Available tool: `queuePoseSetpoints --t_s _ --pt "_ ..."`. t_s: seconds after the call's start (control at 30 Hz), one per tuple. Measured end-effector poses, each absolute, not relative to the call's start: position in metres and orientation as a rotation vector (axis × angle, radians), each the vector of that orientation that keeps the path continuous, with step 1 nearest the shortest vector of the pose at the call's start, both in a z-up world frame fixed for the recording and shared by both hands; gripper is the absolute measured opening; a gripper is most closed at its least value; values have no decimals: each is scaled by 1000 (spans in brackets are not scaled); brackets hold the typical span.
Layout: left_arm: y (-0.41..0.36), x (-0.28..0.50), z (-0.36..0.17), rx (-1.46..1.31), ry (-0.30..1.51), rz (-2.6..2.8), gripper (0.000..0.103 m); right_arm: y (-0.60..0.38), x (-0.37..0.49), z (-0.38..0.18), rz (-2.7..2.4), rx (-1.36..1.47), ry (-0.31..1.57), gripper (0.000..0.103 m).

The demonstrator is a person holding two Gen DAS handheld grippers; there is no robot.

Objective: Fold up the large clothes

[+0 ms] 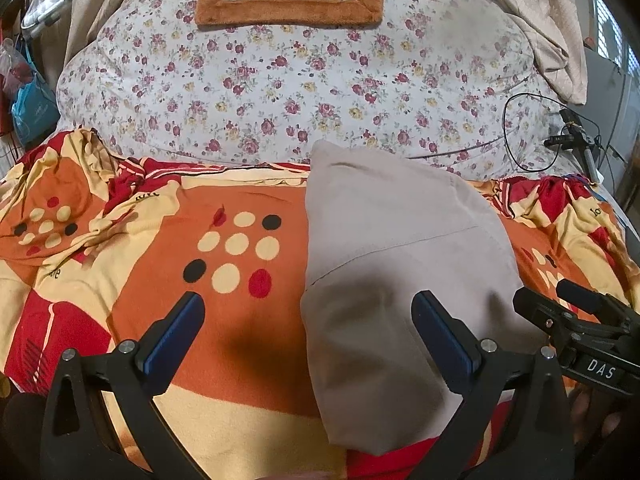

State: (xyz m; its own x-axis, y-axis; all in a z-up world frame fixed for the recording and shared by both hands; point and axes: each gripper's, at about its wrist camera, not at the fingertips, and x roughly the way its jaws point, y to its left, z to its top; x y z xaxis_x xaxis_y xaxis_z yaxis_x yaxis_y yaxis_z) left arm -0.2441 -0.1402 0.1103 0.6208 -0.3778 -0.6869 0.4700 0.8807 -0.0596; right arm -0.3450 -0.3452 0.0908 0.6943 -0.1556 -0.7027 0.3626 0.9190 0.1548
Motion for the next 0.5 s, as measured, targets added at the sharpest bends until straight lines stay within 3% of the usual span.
queuePoseSetpoints --t_s 0.5 --pt "-138 -242 105 134 769 -493 103 -342 -343 85 -293 300 764 94"
